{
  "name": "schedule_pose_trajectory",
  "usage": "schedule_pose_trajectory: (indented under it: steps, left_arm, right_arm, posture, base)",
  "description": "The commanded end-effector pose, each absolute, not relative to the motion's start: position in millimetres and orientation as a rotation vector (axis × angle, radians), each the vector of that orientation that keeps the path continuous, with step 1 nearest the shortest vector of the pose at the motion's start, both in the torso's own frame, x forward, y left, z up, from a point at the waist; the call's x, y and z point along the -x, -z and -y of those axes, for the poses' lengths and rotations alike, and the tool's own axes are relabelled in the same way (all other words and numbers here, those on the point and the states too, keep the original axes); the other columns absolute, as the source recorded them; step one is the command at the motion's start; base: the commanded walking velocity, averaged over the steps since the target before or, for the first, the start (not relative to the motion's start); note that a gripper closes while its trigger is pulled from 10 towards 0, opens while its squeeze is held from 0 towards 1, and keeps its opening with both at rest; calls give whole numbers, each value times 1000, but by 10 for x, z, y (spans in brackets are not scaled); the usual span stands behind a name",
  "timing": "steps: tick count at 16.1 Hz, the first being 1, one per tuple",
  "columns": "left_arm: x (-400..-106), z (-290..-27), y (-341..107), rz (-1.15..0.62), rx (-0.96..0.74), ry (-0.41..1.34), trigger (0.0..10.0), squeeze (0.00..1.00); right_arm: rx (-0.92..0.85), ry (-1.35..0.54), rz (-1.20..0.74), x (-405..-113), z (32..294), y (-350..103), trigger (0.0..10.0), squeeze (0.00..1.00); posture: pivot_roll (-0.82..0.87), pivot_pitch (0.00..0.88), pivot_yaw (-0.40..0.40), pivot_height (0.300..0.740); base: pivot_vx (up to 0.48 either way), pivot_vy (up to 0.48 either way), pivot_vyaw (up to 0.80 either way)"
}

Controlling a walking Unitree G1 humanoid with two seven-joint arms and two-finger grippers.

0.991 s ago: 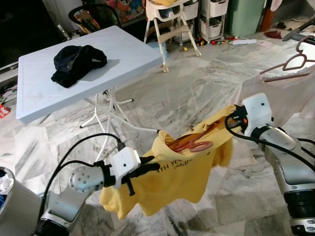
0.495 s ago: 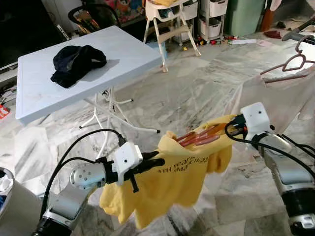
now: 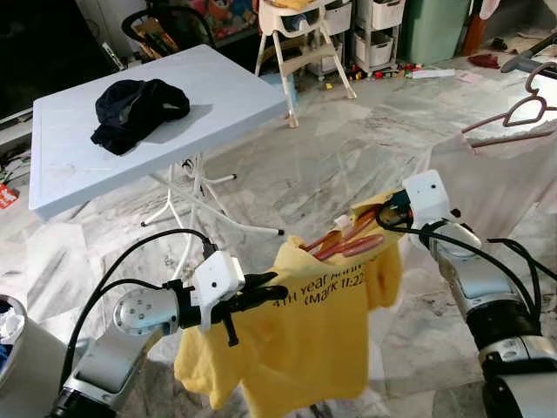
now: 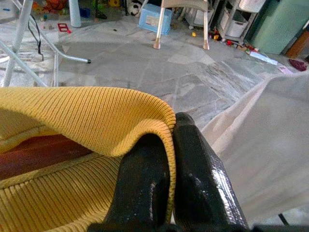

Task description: Hang hanger

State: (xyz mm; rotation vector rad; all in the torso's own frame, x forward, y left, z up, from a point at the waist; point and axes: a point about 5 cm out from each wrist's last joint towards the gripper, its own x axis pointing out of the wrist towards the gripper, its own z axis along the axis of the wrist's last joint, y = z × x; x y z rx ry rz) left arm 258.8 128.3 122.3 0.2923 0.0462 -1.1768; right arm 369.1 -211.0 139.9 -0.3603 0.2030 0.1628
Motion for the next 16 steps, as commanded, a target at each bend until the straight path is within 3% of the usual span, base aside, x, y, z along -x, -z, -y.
schedule_pose_trajectory:
  steps: [1, 7, 13, 16]
  left_arm:
    - [-2545, -1334, -1360, 6, -303, 1227, 0, 0]
    - [-2656, -1455, -1344, -1, -366, 1097, 0, 0]
    - [-2692, -1496, -1318, -23, -369, 1082, 0, 0]
    - [-2749, -1532, -1205, -65, -401, 1027, 0, 0]
  right_arm:
    - [385, -88, -195, -3728, 2234, -1465, 0, 0]
    - [482, -47, -156, -3730, 2434, -1594, 0, 0]
    - [505, 50, -140, -3626, 2714, -1636, 0, 0]
    - [461, -29, -100, -3630, 2560, -1743, 0, 0]
  posture:
    - [-84, 43, 150, 740]
    - [-76, 40, 145, 740]
    - [-88, 36, 153, 740]
    - [-92, 39, 158, 740]
  base:
    - [0, 0, 0]
    - [0, 0, 0]
    - [0, 0, 0]
    - [0, 0, 0]
